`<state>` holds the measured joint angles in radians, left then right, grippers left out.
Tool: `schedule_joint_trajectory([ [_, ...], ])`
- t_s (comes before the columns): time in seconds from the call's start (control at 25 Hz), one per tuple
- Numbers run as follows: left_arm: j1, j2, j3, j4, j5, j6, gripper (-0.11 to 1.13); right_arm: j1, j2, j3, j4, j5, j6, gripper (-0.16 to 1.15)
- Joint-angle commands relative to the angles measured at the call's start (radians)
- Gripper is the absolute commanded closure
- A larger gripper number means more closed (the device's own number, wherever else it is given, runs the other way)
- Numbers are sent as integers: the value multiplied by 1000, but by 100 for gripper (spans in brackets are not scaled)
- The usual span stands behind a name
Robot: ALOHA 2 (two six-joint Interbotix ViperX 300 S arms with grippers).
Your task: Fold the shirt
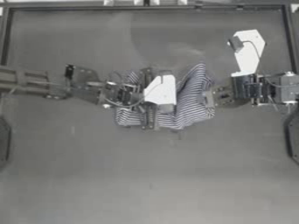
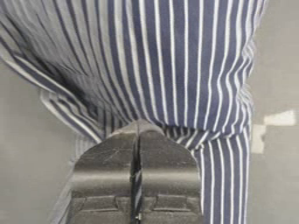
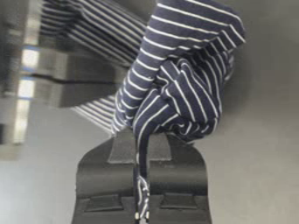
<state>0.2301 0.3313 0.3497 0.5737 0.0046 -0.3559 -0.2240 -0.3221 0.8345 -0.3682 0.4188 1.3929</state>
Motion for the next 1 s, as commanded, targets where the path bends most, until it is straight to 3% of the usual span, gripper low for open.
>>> schedule_joint_trajectory([
  [0.04,5,-147,18,3,9,0,100,0,-20,-3,2,-6,-3,93],
  [0.48,6,-279,207,-5,51,-2,100,0,-20,-6,-3,-8,-8,93],
  [1.0,35,-276,331,-6,21,-3,100,8,-20,-17,2,-6,-8,93],
])
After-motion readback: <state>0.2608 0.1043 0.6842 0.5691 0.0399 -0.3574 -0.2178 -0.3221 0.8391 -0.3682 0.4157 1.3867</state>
